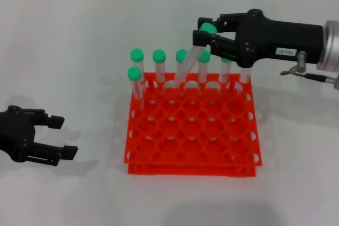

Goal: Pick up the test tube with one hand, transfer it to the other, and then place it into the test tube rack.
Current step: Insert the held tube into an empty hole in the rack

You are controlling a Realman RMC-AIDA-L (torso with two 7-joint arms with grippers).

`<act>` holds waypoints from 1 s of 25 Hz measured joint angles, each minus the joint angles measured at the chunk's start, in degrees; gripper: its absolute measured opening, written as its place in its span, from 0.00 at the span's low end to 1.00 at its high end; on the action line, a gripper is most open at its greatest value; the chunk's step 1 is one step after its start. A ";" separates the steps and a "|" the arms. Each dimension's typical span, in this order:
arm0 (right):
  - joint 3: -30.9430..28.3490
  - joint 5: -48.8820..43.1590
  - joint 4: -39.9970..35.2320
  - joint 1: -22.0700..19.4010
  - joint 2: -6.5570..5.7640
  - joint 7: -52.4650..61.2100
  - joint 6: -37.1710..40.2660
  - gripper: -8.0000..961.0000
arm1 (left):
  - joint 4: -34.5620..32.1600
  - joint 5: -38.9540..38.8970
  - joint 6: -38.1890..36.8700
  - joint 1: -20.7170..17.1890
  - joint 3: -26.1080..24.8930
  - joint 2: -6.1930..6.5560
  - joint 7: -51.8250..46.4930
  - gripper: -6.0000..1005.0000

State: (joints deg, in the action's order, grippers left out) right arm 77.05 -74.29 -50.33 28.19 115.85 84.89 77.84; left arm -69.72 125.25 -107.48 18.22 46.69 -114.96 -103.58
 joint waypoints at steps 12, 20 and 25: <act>6.92 1.90 -0.63 1.81 0.18 -1.02 -8.06 0.28 | 0.20 0.08 0.39 -0.08 -0.64 -0.16 4.60 0.88; 8.26 1.76 -0.89 3.47 -0.16 0.39 -9.06 0.28 | 0.90 0.05 0.85 0.34 -0.64 -0.18 5.31 0.88; 8.29 0.14 -0.97 4.00 -0.46 2.72 -9.46 0.28 | 0.91 -0.11 0.88 0.43 -0.63 -0.17 5.58 0.88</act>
State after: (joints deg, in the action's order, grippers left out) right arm 85.35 -74.16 -51.30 32.19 115.39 87.62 68.38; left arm -68.81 125.14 -106.61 18.65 46.06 -115.13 -98.00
